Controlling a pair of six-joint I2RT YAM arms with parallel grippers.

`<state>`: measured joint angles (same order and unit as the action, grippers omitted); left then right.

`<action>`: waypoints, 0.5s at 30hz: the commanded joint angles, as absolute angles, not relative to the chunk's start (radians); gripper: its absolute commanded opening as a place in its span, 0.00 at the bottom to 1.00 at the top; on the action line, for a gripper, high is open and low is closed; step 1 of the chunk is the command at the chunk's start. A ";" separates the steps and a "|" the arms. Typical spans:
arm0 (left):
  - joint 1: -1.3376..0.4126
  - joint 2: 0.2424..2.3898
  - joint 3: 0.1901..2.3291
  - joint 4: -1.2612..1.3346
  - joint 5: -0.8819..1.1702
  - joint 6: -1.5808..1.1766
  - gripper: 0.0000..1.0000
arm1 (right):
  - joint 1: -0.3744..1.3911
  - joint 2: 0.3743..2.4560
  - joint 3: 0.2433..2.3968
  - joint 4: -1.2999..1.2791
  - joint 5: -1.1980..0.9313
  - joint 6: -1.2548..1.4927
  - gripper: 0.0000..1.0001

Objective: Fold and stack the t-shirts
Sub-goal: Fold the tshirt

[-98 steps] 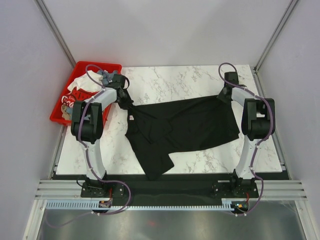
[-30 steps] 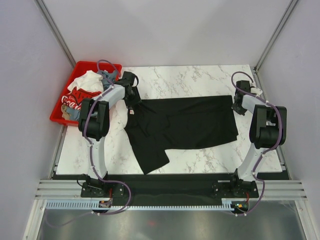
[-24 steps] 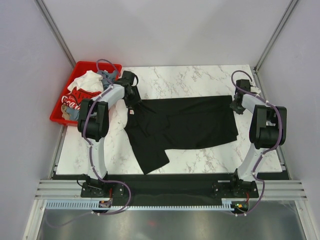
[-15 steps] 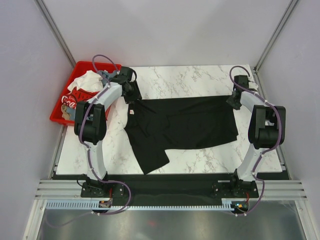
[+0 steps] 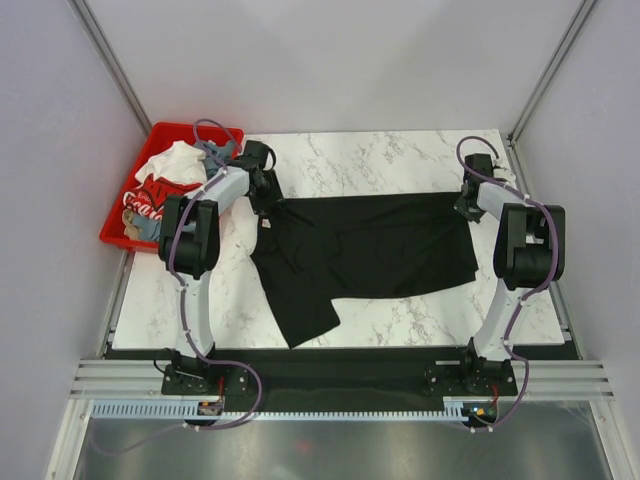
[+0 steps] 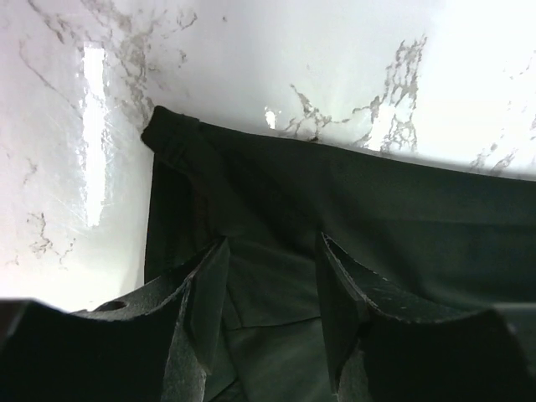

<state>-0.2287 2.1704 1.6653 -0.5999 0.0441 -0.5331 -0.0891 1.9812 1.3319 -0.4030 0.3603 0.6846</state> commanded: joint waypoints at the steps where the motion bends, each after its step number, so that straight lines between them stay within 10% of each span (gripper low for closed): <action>1: -0.222 2.227 1.683 -0.617 0.015 -0.522 0.54 | -0.106 1.985 1.312 -0.416 0.457 0.690 0.00; 9: -0.222 2.315 1.825 -0.615 0.072 -0.469 0.54 | -0.110 1.950 1.299 -0.403 0.497 0.692 0.00; 15: -0.226 2.258 1.856 -0.618 0.118 -0.466 0.55 | -0.112 1.936 1.318 -0.406 0.480 0.670 0.22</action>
<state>-0.2260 2.2848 1.8412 -0.6041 0.0887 -0.5121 -0.1005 1.9762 1.3117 -0.3897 0.4530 0.6853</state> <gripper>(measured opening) 0.545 0.191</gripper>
